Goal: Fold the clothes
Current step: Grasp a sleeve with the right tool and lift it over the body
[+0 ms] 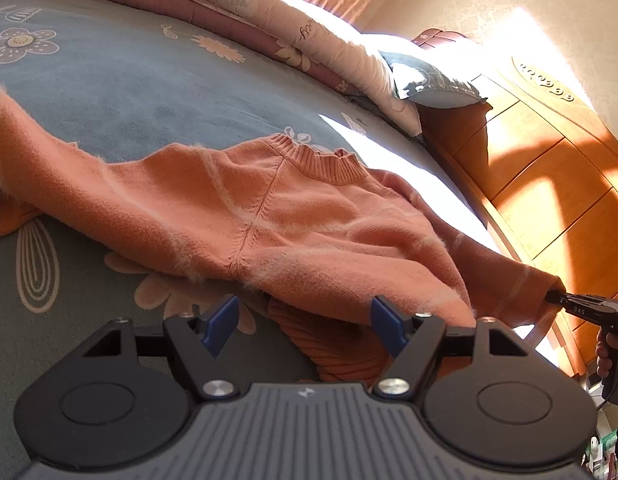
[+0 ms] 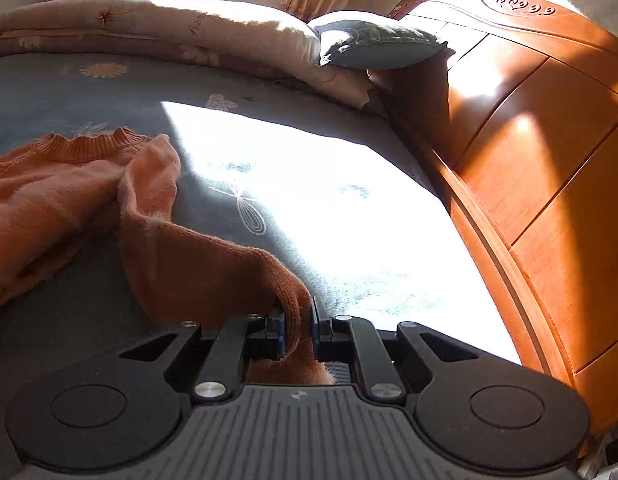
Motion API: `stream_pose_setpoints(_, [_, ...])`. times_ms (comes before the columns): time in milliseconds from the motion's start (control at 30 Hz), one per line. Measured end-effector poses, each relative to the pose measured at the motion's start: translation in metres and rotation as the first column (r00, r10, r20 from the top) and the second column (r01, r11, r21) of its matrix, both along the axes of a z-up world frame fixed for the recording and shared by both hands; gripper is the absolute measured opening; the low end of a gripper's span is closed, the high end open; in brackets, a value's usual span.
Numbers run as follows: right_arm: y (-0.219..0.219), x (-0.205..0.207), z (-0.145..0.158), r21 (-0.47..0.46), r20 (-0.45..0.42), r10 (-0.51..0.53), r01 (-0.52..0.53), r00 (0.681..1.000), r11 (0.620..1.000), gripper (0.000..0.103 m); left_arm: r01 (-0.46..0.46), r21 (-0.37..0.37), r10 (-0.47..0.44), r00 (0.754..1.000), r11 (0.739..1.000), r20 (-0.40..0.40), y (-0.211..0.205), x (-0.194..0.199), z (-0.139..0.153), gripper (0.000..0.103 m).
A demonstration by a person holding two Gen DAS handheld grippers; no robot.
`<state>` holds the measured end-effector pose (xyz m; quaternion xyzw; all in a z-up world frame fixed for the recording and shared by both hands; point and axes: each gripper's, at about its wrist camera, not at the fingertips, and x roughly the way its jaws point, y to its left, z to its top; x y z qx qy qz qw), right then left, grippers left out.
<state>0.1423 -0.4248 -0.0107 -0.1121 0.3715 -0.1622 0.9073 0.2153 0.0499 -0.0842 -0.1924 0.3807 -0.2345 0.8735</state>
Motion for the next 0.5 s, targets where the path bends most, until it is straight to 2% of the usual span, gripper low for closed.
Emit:
stream_pose_setpoints(100, [-0.027, 0.014, -0.001, -0.033, 0.016, -0.064, 0.065, 0.998, 0.997, 0.014, 0.002, 0.016, -0.002, 1.0, 1.0, 0.008, 0.0, -0.001, 0.004, 0.072])
stream_pose_setpoints(267, [-0.059, 0.038, -0.004, -0.029, 0.033, -0.145, 0.146, 0.989, 0.989, 0.014, 0.015, 0.043, -0.016, 0.999, 0.999, 0.028, -0.002, -0.004, 0.009, 0.072])
stream_pose_setpoints(333, [-0.065, 0.046, -0.008, -0.042, 0.048, -0.194, 0.196, 0.98, 0.98, 0.016, 0.02, 0.054, -0.022, 0.999, 0.998, 0.028, -0.004, -0.004, 0.01, 0.072])
stream_pose_setpoints(367, [-0.067, 0.05, -0.011, -0.051, 0.056, -0.222, 0.225, 0.973, 0.973, 0.021, 0.021, 0.057, -0.022, 0.999, 0.998, 0.027, -0.004, -0.004, 0.009, 0.072])
stream_pose_setpoints(500, [-0.065, 0.052, -0.017, 0.004, 0.054, -0.223, 0.224, 0.973, 0.975, 0.024, 0.021, 0.066, -0.022, 1.0, 0.998, 0.02, -0.006, -0.002, 0.008, 0.072])
